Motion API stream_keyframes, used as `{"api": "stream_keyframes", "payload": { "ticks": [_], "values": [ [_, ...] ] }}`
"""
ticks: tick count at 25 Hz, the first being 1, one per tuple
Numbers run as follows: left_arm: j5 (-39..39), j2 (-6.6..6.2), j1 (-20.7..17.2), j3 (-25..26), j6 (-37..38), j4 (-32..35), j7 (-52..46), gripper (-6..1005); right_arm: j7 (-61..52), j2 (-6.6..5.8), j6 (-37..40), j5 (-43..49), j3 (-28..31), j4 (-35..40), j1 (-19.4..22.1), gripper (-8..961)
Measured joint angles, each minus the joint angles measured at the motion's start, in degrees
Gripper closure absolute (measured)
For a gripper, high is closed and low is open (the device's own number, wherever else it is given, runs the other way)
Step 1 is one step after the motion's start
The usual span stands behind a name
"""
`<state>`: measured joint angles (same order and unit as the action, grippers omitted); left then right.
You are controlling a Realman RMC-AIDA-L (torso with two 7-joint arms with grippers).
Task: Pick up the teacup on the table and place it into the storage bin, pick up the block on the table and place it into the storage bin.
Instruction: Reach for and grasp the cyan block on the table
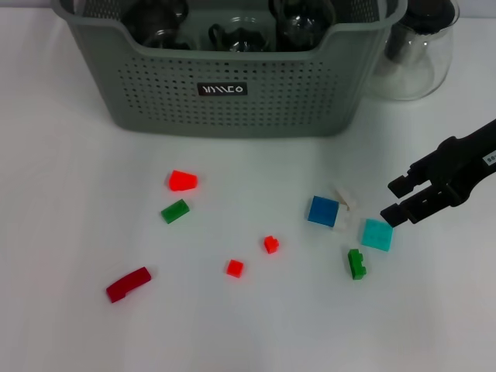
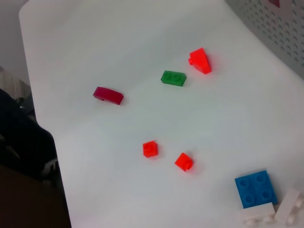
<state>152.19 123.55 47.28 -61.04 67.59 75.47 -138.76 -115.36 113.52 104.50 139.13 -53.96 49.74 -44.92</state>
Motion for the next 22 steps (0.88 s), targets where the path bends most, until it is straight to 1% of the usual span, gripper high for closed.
{"api": "stream_keyframes", "payload": {
  "ticks": [2, 4, 5, 6, 7, 10, 12, 14, 15, 16, 17, 19, 22],
  "values": [
    [-4.7, 0.2, -3.3, 1.6, 3.2, 6.3, 0.3, 359, 0.4, -0.08, 0.0, 0.0, 0.0, 0.1, -0.1, 268],
    [-12.0, 0.1, -6.9, 4.1, 6.9, 11.0, 2.0, 328, 0.8, -0.2, 0.0, 0.0, 0.1, 0.1, -0.1, 268],
    [-17.4, 0.02, -9.1, 5.9, 9.8, 13.1, 3.6, 312, 1.1, -0.29, 0.0, 0.0, 0.1, 0.1, -0.1, 268],
    [-20.9, 0.0, -10.5, 7.3, 11.8, 14.4, 4.8, 296, 1.4, -0.38, 0.0, 0.0, 0.2, 0.1, -0.1, 268],
    [-26.2, 0.04, -12.6, 9.3, 15.5, 15.7, 6.7, 280, 1.6, -0.48, 0.0, 0.0, 0.3, 0.1, -0.1, 268],
    [-37.3, 0.62, -17.2, 13.8, 24.9, 16.6, 11.5, 236, 1.8, -0.82, -0.5, 0.0, 0.2, 0.1, 0.0, 268],
    [-43.0, 0.84, -19.7, 14.7, 29.3, 15.2, 14.3, 212, 2.0, -1.13, -0.6, 0.0, 0.2, 0.1, 0.1, 267],
    [-48.8, 1.04, -22.8, 14.8, 33.9, 11.2, 18.9, 188, 2.2, -1.35, -0.6, 0.1, 0.1, 0.1, 0.0, 267],
    [-50.5, 1.06, -23.5, 14.9, 35.4, 9.7, 20.8, 176, 2.2, -1.38, -0.5, 0.4, 0.1, 0.2, -0.1, 267],
    [-52.1, 1.11, -24.4, 15.0, 37.3, 6.5, 24.6, 164, 2.1, -1.36, -0.3, 0.9, 0.0, 0.7, -0.2, 267],
    [-53.2, 1.1, -24.8, 15.1, 38.5, 4.3, 27.3, 152, 2.0, -1.22, -0.2, 1.6, 0.0, 1.3, -0.3, 264],
    [-54.0, 0.93, -25.8, 16.0, 40.9, -3.1, 36.2, 128, 1.4, -0.51, 0.1, 4.1, -0.3, 3.2, -0.7, 258],
    [-52.1, 0.73, -26.2, 17.6, 41.7, -12.5, 49.8, 112, 0.2, 0.54, 0.6, 7.2, -1.2, 5.4, -1.9, 249]
  ]
}}
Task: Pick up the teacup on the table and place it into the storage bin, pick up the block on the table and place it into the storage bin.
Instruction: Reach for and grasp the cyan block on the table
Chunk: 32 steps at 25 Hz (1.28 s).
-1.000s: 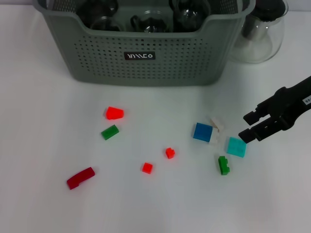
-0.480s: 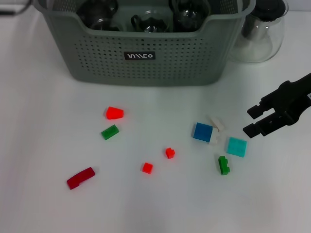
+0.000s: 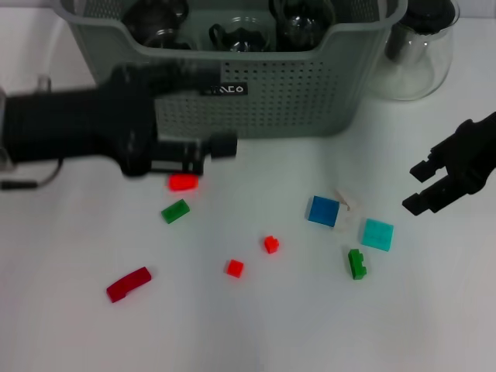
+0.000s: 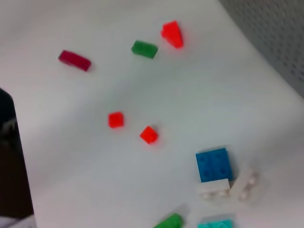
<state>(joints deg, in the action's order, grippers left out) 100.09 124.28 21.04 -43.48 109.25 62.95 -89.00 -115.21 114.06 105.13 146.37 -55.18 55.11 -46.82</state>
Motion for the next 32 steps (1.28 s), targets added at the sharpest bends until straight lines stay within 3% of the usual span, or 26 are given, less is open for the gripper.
{"api": "stream_keyframes", "payload": {
  "ticks": [5, 10, 23, 32],
  "values": [
    [5.9, 0.34, -0.9, -0.2, -1.8, -9.1, 20.1, 107, -3.4, 2.38, 0.8, 4.8, -4.2, 3.0, -2.6, 242],
    [12.8, 0.44, -1.1, -2.3, -3.1, -12.5, 27.3, 108, -8.7, 5.89, 0.8, 10.4, -10.9, 4.2, -5.4, 234],
    [15.5, 0.27, -1.1, -1.7, -7.7, -17.7, 34.7, 107, -18.2, 6.58, -10.6, 7.1, -28.9, 3.2, -2.4, 215],
    [15.3, 0.18, -1.0, -1.5, -8.9, -18.4, 34.4, 109, -18.3, 6.46, -14.8, 6.7, -33.1, 3.6, -0.5, 201]
  ]
}}
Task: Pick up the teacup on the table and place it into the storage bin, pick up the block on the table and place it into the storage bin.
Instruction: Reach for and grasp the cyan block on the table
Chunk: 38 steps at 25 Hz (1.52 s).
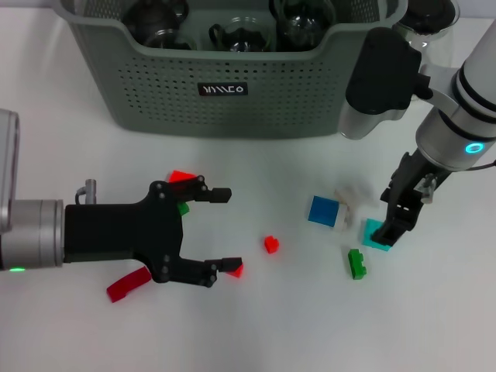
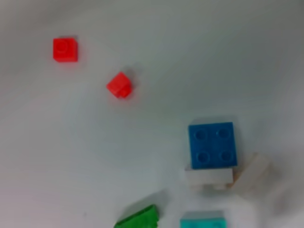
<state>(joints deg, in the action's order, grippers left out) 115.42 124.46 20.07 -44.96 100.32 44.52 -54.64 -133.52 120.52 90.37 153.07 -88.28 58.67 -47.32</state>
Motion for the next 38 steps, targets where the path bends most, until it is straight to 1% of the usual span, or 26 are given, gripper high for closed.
{"api": "stream_keyframes", "payload": {
  "ticks": [3, 7, 14, 19, 27, 32, 38],
  "values": [
    [-0.1, 0.0, 0.1, 0.9, -0.2, -0.2, -0.6, 110, 0.1, -0.14, 0.8, 0.2, 0.0, 0.0, -0.2, 197],
    [-0.2, 0.01, 0.1, 2.3, -0.1, -0.2, -1.4, 111, 0.4, -0.03, 1.3, 0.2, -0.7, 0.2, -0.2, 131],
    [-0.3, -0.02, 0.2, 3.6, -0.3, -1.0, -2.1, 112, -0.1, 0.07, -1.9, 0.4, -6.9, 0.7, 1.4, 15],
    [-0.3, -0.01, 0.3, 4.2, -0.3, -1.1, -2.1, 111, -0.9, 0.15, -2.9, 0.3, -8.5, 0.8, 1.5, 22],
    [-0.9, -0.02, 0.3, 4.4, -0.3, -1.5, -2.1, 111, -2.7, 0.19, -4.4, 0.0, -12.0, 0.8, 1.6, 62],
    [-1.0, -0.08, 0.3, 4.4, -0.3, -1.5, -2.1, 111, -3.1, 0.39, -4.3, -0.2, -12.8, 0.9, 1.8, 152],
    [-1.0, -0.1, 0.2, 5.0, -0.2, -1.6, -2.0, 112, -3.9, 0.36, -4.4, -0.9, -13.6, 1.3, 2.0, 259]
  ]
}}
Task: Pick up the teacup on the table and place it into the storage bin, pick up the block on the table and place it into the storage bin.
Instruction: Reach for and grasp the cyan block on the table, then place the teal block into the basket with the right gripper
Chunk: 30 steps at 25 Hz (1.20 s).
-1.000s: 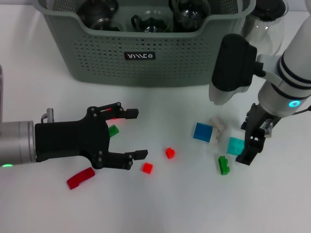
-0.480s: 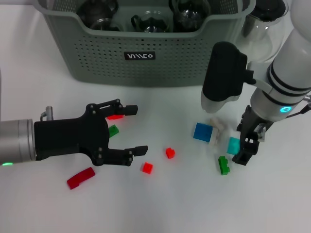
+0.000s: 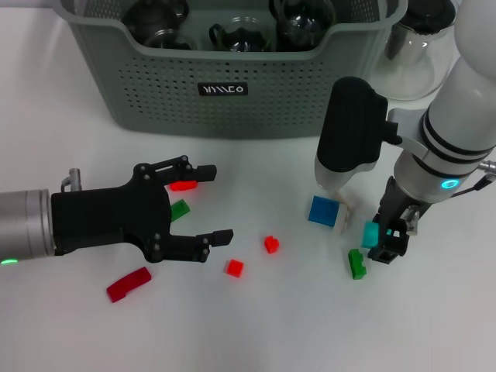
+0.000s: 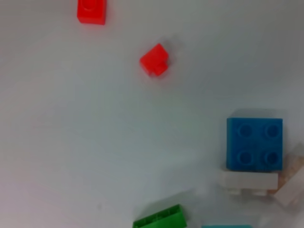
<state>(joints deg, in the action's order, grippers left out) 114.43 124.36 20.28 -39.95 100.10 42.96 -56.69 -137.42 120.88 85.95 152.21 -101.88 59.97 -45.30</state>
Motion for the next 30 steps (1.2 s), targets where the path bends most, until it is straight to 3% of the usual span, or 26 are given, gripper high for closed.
{"api": "stream_keyframes", "payload": {
  "ticks": [6, 12, 16, 20, 23, 26, 30],
  "values": [
    [0.0, 0.0, -0.3, 0.1, 0.0, 0.0, 0.0, 112, -0.9, -0.11, -0.5, 0.0, -0.2, 0.5, 0.2, 414],
    [0.0, 0.0, -0.6, 1.2, 0.5, -0.1, 0.0, 112, -0.8, -0.28, 0.1, 0.0, 0.0, 0.9, 0.4, 480],
    [0.2, 0.0, -0.7, 1.5, 0.9, -0.1, 0.0, 111, -0.1, -0.56, 5.0, -0.1, 4.1, 8.4, 2.2, 517],
    [0.4, 0.01, -0.7, 1.5, 1.4, -0.1, 0.0, 112, 1.2, -0.72, 15.6, -1.1, 16.0, 22.8, 2.1, 524],
    [0.4, 0.0, -0.7, 1.5, 1.4, -0.1, 0.0, 112, 1.0, -0.72, 21.8, -5.5, 26.8, 30.6, -2.0, 521],
    [0.4, 0.01, -0.6, 1.5, 1.4, -0.1, -0.1, 111, 0.1, -0.68, 23.5, -10.1, 38.2, 31.7, -8.9, 518],
    [0.2, -0.04, -0.4, 1.5, 1.5, -0.1, -0.8, 111, -1.2, -1.13, 19.0, -10.0, 45.7, 28.1, -15.7, 514]
  ]
}}
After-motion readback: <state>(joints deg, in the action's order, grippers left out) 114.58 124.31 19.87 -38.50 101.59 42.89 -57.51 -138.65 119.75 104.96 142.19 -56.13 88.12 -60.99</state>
